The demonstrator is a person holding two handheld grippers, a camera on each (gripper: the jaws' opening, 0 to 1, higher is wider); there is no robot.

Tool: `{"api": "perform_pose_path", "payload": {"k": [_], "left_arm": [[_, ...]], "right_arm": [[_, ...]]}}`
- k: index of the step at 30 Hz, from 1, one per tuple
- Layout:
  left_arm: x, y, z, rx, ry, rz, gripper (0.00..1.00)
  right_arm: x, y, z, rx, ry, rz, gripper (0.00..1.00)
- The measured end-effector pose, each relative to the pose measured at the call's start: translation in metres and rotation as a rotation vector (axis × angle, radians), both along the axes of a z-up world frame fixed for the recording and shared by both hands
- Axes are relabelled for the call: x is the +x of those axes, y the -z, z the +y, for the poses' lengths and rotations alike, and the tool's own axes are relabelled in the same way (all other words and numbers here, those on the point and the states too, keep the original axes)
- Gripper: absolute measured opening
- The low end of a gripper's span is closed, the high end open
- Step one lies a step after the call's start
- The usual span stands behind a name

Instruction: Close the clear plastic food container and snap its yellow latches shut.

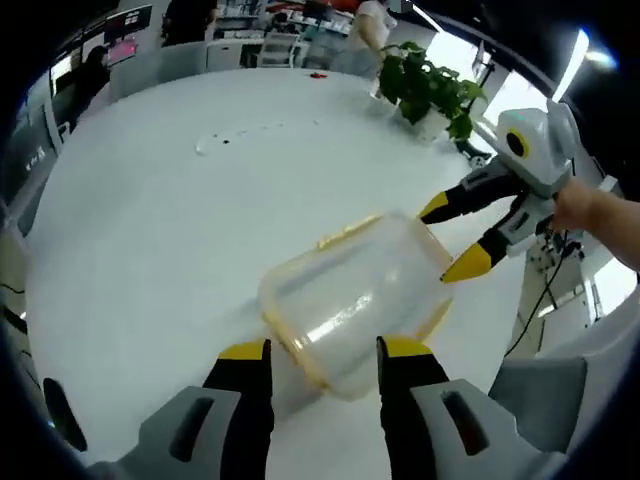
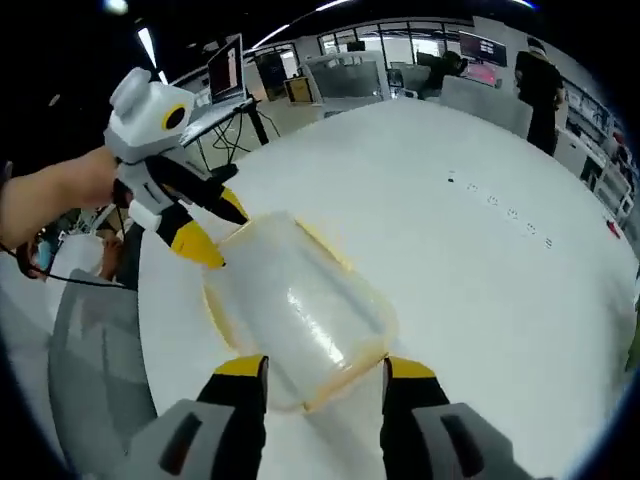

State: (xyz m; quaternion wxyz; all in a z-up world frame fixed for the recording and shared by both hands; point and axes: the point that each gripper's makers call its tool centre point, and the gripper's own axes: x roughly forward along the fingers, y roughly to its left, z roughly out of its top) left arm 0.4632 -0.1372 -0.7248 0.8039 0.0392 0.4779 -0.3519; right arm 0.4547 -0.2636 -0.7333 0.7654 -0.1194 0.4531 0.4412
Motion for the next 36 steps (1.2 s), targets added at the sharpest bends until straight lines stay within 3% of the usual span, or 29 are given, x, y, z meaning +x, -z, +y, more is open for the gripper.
{"api": "perform_pose_path", "payload": {"k": [5, 18, 36], "left_arm": [[0.000, -0.005, -0.003, 0.026, 0.066, -0.031, 0.40], [-0.001, -0.014, -0.002, 0.222, 0.339, -0.123, 0.42], [-0.004, -0.018, -0.030, 0.234, 0.544, -0.203, 0.39]], "right_arm": [[0.003, -0.004, 0.000, -0.035, -0.076, -0.042, 0.46], [0.001, -0.009, 0.004, -0.145, -0.338, -0.119, 0.44], [-0.005, -0.016, 0.030, -0.105, -0.474, -0.136, 0.39]]}}
